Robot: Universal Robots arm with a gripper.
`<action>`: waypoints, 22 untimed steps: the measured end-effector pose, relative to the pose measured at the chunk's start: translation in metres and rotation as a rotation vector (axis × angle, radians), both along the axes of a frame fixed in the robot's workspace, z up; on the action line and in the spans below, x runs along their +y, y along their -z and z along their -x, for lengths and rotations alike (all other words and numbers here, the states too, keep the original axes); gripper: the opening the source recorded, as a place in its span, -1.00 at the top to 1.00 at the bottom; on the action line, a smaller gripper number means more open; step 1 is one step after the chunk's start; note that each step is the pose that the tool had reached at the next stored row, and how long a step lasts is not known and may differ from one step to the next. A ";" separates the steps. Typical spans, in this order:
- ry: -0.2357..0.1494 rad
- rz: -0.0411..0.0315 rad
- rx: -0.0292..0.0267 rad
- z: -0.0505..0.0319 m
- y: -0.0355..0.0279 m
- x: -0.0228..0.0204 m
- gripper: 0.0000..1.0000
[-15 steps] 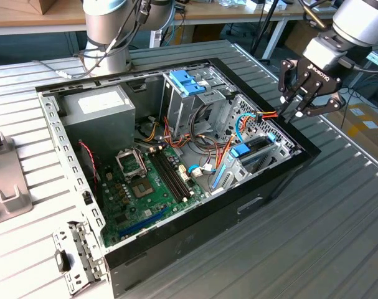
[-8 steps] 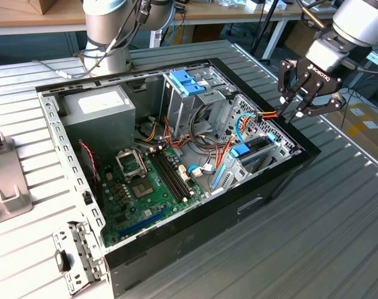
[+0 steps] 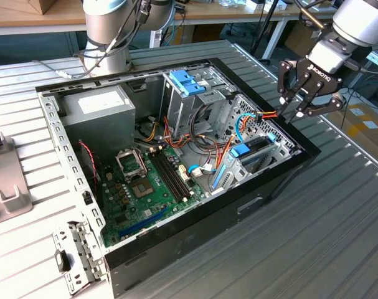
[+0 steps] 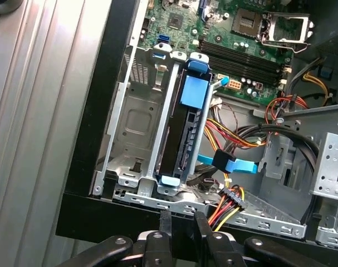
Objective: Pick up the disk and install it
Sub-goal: 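Insert the first disk wire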
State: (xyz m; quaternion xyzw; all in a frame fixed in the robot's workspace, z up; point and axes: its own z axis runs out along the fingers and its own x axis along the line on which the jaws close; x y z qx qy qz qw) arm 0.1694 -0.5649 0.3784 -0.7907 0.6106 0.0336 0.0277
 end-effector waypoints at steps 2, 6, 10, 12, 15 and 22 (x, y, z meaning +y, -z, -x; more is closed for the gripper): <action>-0.012 0.0000 0.0000 0.0000 0.0000 0.0000 0.40; -0.036 0.0001 0.0000 0.0000 0.0000 0.0000 0.40; -0.058 0.0001 0.0000 0.0000 0.0000 0.0000 0.40; -0.070 0.0001 0.0000 0.0000 0.0000 0.0000 0.40; -0.091 0.0001 0.0000 0.0000 0.0000 0.0000 0.40; -0.142 0.0000 0.0000 0.0000 0.0000 0.0000 0.40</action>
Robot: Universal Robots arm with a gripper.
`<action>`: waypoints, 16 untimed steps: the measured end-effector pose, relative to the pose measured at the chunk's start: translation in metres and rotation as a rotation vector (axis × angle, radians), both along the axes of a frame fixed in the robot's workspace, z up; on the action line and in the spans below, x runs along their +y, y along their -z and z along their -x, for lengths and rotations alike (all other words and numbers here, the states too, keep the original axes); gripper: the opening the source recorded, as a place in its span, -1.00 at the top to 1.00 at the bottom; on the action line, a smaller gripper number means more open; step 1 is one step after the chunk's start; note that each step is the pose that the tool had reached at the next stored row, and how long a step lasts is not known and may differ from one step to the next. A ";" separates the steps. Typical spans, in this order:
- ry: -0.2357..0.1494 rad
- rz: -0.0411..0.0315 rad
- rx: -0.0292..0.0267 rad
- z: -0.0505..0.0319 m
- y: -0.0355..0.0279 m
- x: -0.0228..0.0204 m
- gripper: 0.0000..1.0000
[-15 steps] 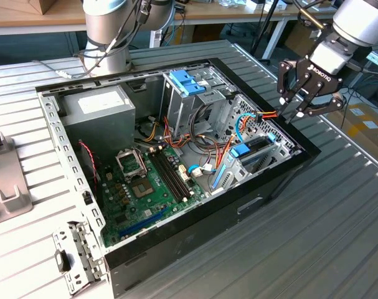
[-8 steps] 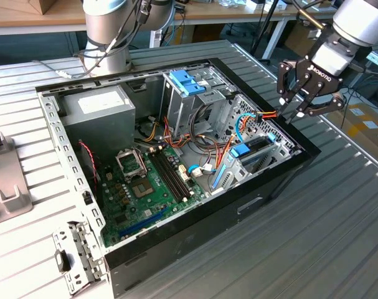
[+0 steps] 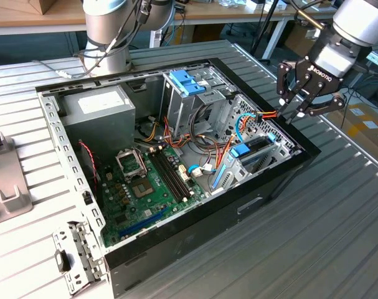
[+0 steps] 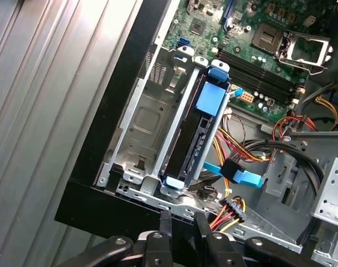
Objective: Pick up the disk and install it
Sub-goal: 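Insert the first disk wire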
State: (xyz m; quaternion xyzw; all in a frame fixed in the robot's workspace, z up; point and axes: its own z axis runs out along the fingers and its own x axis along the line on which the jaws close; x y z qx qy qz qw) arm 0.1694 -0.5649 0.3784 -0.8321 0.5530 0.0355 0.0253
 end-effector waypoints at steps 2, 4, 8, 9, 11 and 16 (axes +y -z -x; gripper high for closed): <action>-0.011 0.0000 0.0000 0.0000 0.0000 0.0000 0.40; -0.022 0.0000 0.0001 0.0000 0.0000 0.0000 0.40; -0.050 0.0000 0.0000 0.0000 0.0000 0.0000 0.40; -0.062 0.0000 0.0000 0.0000 0.0000 0.0000 0.40; -0.087 0.0000 0.0000 0.0000 0.0001 0.0000 0.40; -0.139 0.0001 0.0000 -0.0033 0.0004 0.0004 0.40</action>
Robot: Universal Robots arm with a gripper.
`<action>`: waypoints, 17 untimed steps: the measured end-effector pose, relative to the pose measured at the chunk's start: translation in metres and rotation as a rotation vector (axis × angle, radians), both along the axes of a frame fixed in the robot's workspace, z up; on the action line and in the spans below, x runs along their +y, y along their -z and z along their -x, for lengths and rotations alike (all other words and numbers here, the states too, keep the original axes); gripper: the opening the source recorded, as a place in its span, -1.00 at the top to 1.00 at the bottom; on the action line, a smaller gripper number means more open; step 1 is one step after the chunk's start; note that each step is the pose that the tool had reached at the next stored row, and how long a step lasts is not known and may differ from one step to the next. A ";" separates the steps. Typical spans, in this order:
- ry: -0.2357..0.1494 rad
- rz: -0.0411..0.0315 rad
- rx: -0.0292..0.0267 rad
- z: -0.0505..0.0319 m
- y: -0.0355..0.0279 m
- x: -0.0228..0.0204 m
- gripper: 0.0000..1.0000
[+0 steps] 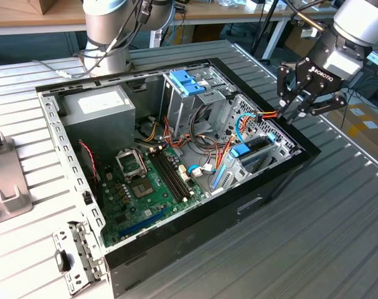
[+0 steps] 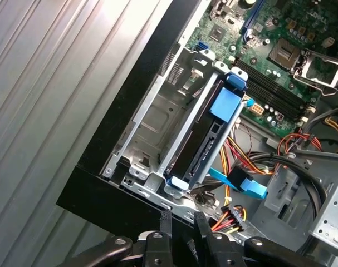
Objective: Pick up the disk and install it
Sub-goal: 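Insert the first disk wire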
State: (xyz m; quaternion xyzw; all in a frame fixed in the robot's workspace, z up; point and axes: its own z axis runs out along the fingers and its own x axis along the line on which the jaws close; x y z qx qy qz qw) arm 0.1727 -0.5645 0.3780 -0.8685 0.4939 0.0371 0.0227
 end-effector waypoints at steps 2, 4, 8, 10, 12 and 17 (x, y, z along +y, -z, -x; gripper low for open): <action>-0.022 -0.0001 0.0000 -0.0003 0.0002 0.0002 0.40; -0.053 -0.0001 0.0000 -0.0006 0.0002 0.0003 0.40; -0.097 -0.0001 0.0000 -0.0020 0.0005 0.0012 0.40; -0.127 -0.0002 0.0000 -0.0021 0.0007 0.0015 0.40; -0.158 -0.0001 0.0000 -0.0023 0.0009 0.0017 0.40; -0.222 -0.0001 0.0000 -0.0027 0.0014 0.0026 0.40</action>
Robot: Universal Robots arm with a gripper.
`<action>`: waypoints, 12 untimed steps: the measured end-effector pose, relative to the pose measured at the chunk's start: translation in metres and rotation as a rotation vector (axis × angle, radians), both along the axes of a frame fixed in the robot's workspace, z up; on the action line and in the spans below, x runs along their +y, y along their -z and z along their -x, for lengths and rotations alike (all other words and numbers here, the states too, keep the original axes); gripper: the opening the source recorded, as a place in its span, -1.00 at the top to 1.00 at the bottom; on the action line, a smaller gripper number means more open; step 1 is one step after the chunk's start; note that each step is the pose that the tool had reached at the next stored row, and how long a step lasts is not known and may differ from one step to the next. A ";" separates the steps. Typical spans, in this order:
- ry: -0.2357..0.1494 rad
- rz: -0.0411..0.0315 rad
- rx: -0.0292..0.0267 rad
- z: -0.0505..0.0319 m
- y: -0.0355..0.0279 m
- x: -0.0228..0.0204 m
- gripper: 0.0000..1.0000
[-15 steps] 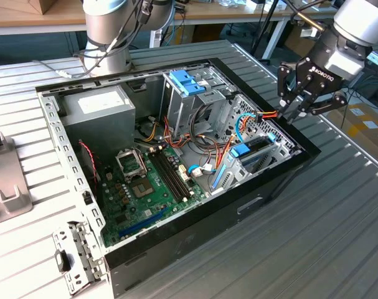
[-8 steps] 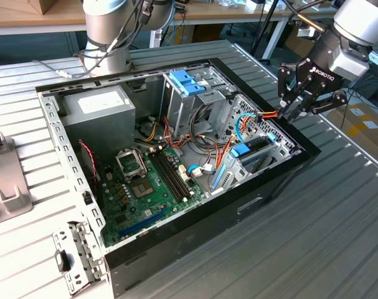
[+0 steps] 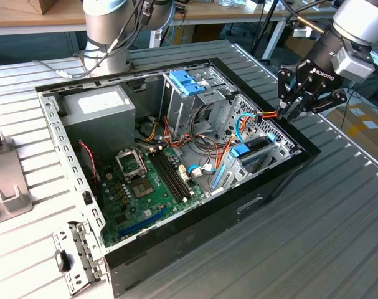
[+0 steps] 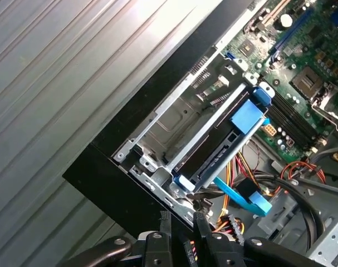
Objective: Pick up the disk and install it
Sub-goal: 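Insert the first disk wire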
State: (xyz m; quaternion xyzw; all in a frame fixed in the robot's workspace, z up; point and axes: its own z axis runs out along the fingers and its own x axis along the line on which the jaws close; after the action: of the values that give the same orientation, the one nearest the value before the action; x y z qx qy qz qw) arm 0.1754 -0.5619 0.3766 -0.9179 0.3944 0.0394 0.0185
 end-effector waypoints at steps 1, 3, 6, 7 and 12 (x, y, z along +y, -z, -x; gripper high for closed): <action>-0.010 0.0000 0.0000 -0.0002 0.0001 0.0003 0.40; -0.028 0.0000 -0.0001 -0.0007 0.0003 0.0011 0.40; -0.062 0.0000 0.0000 -0.0029 0.0010 0.0039 0.40; -0.073 0.0001 0.0000 -0.0036 0.0013 0.0053 0.40; -0.105 -0.0001 0.0000 -0.0046 0.0024 0.0109 0.40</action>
State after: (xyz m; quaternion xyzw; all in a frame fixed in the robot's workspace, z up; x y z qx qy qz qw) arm 0.1800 -0.5510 0.3743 -0.9373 0.3459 0.0404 0.0164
